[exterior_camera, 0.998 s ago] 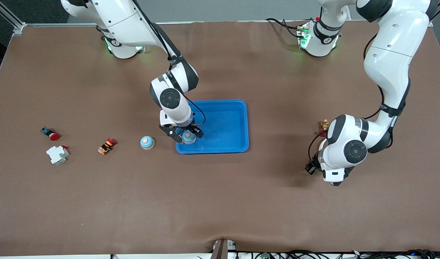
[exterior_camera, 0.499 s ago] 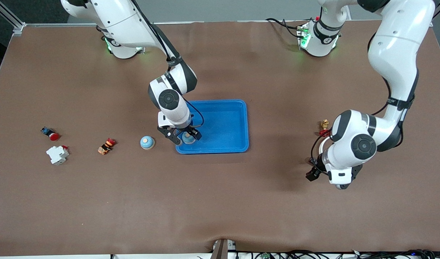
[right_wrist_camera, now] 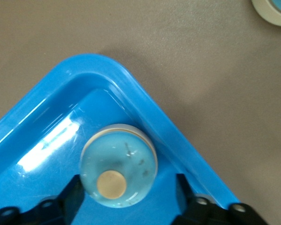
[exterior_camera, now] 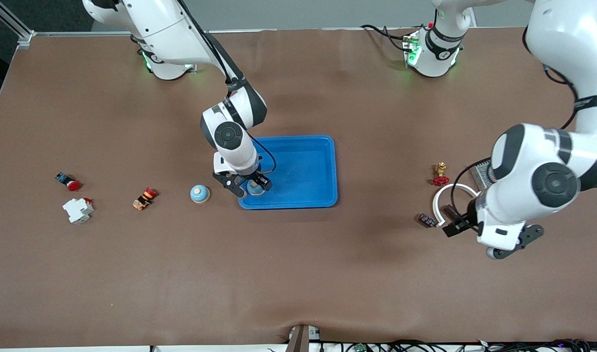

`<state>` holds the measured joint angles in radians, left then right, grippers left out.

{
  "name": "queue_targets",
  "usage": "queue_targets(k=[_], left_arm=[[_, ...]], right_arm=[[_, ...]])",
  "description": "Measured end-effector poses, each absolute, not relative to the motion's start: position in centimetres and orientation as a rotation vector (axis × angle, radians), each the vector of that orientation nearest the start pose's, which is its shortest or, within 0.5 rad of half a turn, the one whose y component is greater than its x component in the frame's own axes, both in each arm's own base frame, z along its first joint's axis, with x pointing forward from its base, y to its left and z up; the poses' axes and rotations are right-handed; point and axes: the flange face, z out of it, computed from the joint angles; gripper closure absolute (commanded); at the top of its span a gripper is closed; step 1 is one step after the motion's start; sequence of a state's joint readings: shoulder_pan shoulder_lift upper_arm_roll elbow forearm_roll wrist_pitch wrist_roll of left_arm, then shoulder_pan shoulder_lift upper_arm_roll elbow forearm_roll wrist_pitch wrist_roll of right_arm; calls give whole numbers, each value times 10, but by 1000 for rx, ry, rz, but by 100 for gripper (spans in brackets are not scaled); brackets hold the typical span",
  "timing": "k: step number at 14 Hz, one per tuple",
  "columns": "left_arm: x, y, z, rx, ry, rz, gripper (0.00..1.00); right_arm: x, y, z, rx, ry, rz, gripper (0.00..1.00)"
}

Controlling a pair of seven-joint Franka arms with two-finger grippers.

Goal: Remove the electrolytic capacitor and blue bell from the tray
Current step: 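Release the capacitor by the bracket while the right gripper lifts the bell, then carry the second bell with the right gripper toward the first bell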

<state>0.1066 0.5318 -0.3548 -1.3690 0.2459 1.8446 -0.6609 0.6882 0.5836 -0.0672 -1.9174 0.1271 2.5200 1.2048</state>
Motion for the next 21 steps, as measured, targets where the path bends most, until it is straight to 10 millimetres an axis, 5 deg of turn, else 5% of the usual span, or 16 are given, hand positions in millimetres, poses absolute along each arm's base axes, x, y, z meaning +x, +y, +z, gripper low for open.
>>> queue_targets(k=[4,8,11,16,21], left_arm=[[660,-68,531,-3009,-272,-44,0],[608,-71,617,-2990,-19,-67,0],[586,-81,630,-2991,31,-68,0],[580,-74,628,-3059,34,-35,0],[566,-77,651,-3068,37,-94,0]], right_arm=[[513,366,191,-2929,1019,15,100],[523,355,196,-2939,1060,46,100],[543,340,214,-2957,1126,119,100],[564,313,240,-2998,1081,230,100],[580,240,279,-3057,859,365,100]])
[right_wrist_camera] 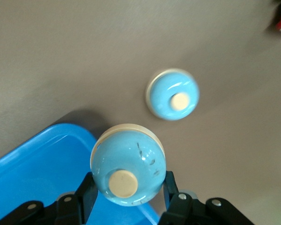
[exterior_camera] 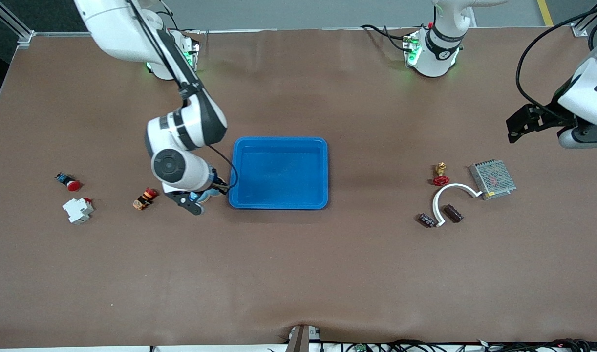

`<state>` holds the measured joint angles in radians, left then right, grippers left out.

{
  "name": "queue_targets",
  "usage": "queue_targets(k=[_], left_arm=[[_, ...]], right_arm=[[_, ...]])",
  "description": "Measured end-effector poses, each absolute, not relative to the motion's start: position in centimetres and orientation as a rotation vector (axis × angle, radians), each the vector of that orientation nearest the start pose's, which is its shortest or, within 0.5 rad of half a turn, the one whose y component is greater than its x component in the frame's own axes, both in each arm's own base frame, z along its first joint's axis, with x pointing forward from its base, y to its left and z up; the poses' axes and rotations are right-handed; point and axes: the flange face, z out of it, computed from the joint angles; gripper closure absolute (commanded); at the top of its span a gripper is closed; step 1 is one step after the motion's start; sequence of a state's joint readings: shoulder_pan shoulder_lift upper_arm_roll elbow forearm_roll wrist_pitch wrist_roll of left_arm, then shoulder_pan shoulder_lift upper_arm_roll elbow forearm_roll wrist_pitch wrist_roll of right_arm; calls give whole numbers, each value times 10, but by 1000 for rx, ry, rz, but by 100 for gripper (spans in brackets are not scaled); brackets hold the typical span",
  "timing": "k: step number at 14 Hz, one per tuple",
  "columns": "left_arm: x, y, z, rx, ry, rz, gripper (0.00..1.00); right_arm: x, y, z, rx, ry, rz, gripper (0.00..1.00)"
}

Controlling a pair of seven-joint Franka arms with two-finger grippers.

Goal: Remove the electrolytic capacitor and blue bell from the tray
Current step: 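Carry the second bell with the right gripper toward the first bell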

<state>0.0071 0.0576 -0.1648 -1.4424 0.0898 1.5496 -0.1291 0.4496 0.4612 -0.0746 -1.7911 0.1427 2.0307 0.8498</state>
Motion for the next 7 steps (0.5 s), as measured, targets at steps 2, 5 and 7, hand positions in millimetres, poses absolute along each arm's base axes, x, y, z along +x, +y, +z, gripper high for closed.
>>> queue_targets(k=[2,5,7], left_arm=[[561,-79,656,-3067,41,-103,0],[560,-76,654,-3065,33,-86,0],[560,-72,653,-3064,23,-78,0]], right_arm=[[572,219,283,-3068,767,381,100],[546,196,272,-3065,670,313,100],[525,192,260,-3064,645,278,100]])
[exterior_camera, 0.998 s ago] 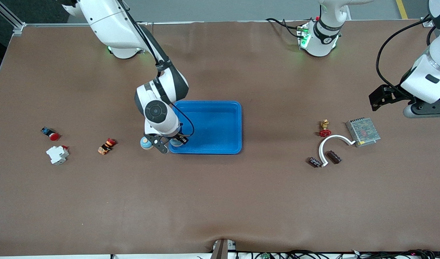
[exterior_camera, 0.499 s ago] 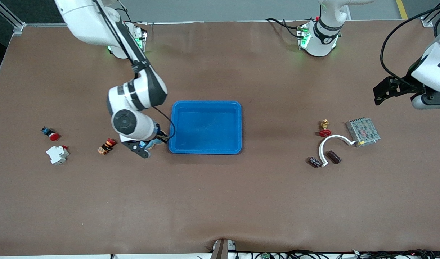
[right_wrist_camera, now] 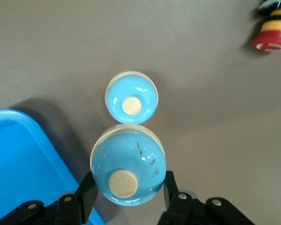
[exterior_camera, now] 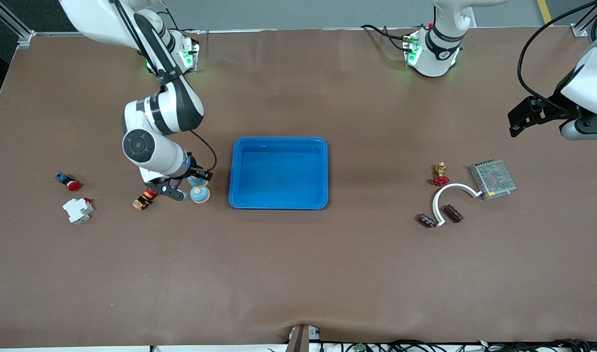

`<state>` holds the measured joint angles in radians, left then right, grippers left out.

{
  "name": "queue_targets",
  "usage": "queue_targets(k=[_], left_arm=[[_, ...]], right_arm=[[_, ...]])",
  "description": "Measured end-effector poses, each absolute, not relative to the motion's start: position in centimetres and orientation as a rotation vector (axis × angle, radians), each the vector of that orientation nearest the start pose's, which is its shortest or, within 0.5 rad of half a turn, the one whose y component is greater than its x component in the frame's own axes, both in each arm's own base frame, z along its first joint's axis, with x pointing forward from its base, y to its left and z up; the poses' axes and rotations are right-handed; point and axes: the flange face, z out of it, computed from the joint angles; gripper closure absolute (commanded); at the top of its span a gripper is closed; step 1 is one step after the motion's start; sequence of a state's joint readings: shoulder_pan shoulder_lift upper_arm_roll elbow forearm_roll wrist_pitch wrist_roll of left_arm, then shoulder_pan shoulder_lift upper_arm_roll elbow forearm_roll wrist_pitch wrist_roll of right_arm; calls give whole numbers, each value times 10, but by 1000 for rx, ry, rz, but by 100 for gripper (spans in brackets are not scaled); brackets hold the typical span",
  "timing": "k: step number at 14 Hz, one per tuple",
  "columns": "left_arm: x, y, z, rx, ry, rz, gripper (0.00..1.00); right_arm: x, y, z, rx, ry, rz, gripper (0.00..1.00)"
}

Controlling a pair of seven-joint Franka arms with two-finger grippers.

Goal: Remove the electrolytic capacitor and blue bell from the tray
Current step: 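Carry the second bell with the right gripper toward the first bell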

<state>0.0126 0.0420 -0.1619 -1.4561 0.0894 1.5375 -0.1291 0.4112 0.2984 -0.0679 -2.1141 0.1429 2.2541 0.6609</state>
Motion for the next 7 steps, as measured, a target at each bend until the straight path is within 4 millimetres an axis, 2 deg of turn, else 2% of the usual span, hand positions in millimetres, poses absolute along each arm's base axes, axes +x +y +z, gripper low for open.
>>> queue_targets(k=[2,5,7], left_arm=[[560,-69,652,-3064,15,-77,0],[561,-68,652,-3064,12,-76,0],[561,-68,652,-3064,12,-76,0]], right_arm=[[512,193,254,-3065,626,262,100],[501,194,256,-3071,564,253,100],[493,182,257,-3073,500,229,100]])
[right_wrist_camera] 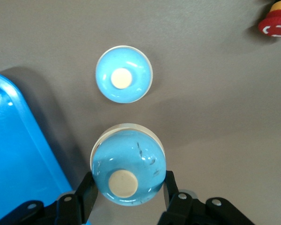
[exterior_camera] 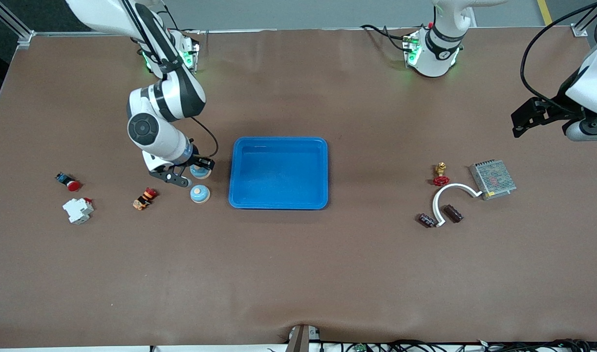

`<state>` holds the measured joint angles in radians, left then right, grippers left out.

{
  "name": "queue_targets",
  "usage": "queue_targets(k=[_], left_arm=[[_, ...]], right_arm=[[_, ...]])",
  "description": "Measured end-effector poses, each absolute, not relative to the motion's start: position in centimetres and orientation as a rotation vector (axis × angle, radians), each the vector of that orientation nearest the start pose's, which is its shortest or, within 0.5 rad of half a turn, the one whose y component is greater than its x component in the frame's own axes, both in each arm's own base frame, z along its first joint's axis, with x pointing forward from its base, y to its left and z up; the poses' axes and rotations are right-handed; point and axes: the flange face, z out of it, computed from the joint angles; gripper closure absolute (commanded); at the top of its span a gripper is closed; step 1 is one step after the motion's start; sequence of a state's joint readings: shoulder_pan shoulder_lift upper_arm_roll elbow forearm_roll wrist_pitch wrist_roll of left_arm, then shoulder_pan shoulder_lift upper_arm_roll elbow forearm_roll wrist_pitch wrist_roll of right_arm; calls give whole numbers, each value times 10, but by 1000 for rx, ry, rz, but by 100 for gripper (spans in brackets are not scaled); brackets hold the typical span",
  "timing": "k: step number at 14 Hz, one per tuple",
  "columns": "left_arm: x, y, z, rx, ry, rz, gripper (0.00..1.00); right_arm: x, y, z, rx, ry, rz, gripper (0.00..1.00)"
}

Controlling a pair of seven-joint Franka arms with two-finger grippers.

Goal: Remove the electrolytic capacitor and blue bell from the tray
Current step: 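Carry the second bell with the right gripper toward the first bell, then lower the bell onto the table with the right gripper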

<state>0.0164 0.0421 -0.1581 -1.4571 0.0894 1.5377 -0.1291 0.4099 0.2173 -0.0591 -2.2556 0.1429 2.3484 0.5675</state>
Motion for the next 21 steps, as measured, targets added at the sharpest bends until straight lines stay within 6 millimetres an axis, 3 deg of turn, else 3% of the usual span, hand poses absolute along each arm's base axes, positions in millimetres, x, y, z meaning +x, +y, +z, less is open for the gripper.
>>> queue_targets(k=[4,6,10,14,21], left_arm=[[561,-71,651,-3081,16,-74,0],[561,-71,648,-3081,16,-65,0],[561,-72,647,-3082,19,-62,0],[560,-75,648,-3082,27,-63,0],[562,-77,644,-3082,35,-56,0]], right_arm=[[465,128,238,-3072,396,150,100],[451,112,227,-3076,371,138,100],[435,100,213,-3082,319,80,100],[429,72,204,-3087,295,104,100],[417,71,196,-3093,283,144,100]])
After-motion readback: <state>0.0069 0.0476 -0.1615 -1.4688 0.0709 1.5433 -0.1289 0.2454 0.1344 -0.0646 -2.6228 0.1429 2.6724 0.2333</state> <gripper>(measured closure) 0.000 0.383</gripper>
